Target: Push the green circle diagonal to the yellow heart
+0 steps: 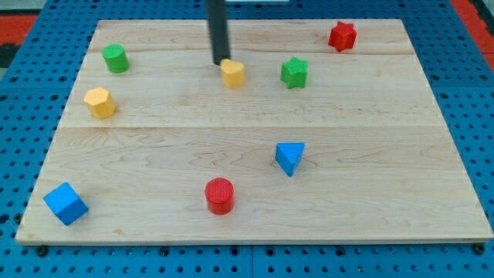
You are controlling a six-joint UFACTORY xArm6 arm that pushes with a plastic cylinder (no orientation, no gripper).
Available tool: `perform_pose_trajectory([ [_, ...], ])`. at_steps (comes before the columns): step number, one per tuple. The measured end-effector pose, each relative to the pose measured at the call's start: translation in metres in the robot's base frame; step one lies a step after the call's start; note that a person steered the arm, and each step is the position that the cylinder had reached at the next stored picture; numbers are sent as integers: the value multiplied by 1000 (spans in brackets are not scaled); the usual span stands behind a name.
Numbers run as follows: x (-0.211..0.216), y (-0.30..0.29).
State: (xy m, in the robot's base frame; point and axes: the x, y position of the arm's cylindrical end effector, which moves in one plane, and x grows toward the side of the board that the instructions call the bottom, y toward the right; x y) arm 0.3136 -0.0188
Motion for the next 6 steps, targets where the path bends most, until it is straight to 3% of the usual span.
perform_pose_trajectory([
  [1, 12, -27],
  [3, 41, -184],
  [4, 14, -242],
  [6, -40, -206],
])
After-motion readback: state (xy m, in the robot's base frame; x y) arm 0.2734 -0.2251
